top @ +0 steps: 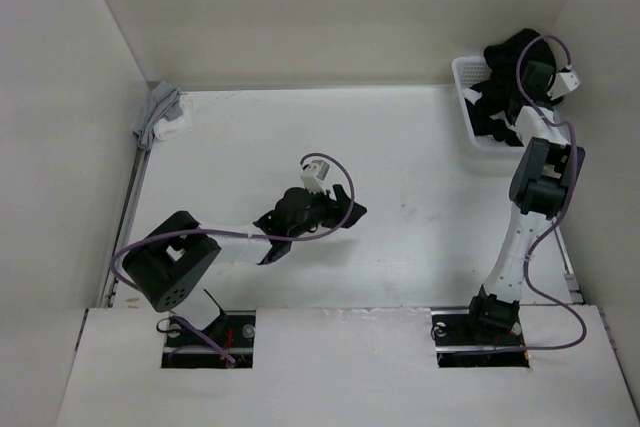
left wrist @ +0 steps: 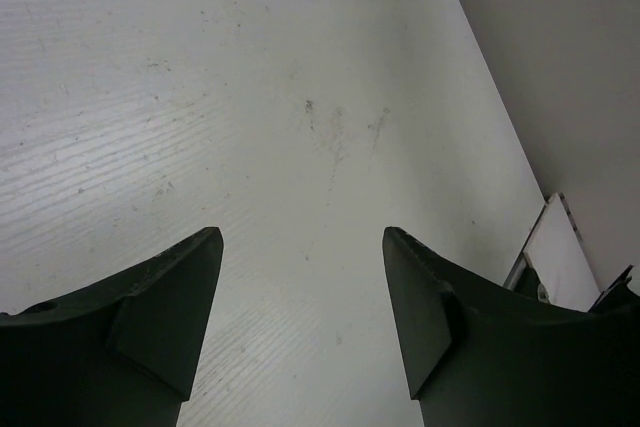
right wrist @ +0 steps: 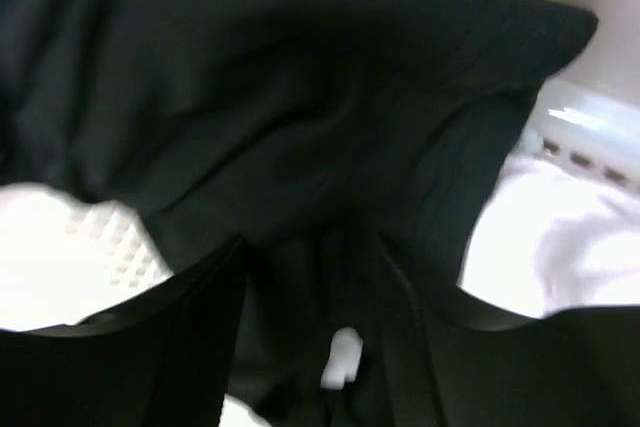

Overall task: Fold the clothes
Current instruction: Grab the tank top from the pile

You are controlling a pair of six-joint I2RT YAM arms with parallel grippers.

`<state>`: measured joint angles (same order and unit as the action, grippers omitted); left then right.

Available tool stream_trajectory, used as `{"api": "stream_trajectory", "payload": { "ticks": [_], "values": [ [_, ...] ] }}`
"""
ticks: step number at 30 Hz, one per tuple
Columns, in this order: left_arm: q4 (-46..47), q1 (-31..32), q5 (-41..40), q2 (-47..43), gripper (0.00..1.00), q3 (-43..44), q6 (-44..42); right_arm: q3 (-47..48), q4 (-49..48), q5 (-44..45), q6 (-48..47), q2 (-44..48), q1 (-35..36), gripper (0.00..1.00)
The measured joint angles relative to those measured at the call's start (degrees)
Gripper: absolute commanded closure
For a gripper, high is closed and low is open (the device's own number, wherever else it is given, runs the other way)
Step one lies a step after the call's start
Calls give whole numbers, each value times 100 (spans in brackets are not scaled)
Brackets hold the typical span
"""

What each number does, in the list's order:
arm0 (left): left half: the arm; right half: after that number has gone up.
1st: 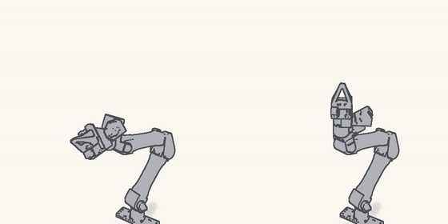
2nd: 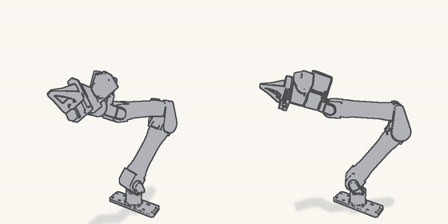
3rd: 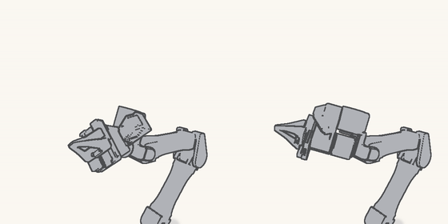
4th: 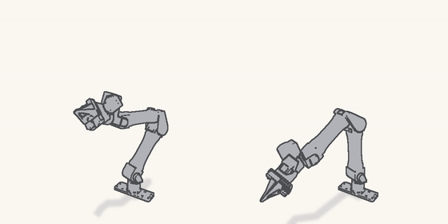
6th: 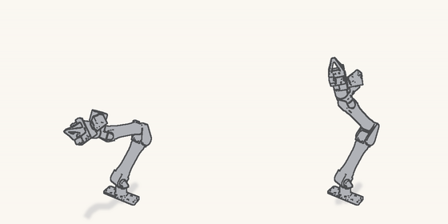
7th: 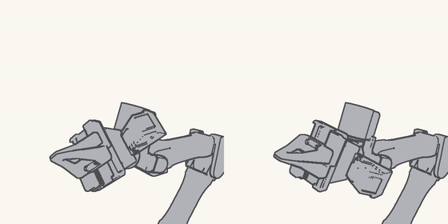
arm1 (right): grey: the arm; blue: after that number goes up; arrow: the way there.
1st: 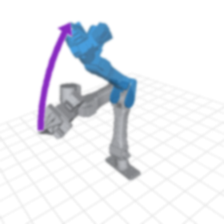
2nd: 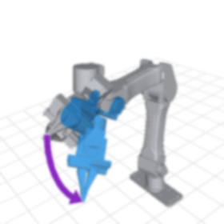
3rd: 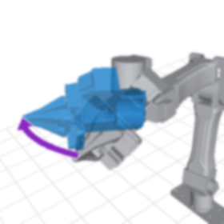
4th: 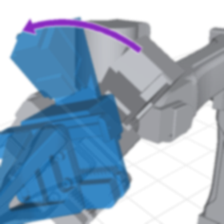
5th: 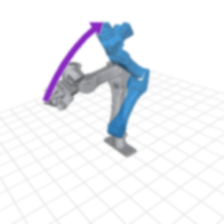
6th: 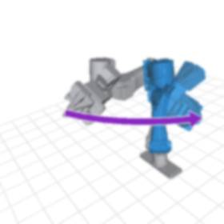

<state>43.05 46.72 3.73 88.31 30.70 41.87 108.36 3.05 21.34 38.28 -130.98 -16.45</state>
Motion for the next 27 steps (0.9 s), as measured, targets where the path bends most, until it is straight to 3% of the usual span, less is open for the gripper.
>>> {"api": "stream_trajectory", "payload": {
  "ticks": [5,10,15,20,27],
  "values": [
    [170,-59,144,109,36,0,129,385,37,-343,531,-367,-177,62],
    [334,-98,352,334,36,0,308,466,-205,-656,787,-376,-168,48],
    [417,-133,468,446,37,0,404,424,-474,-927,1040,-376,-192,51],
    [476,-136,581,555,37,0,487,-162,-1091,-1178,1235,-326,-247,36],
    [481,-133,702,640,38,0,568,-1268,-1661,-1386,1394,181,-332,41]
  ]
}}
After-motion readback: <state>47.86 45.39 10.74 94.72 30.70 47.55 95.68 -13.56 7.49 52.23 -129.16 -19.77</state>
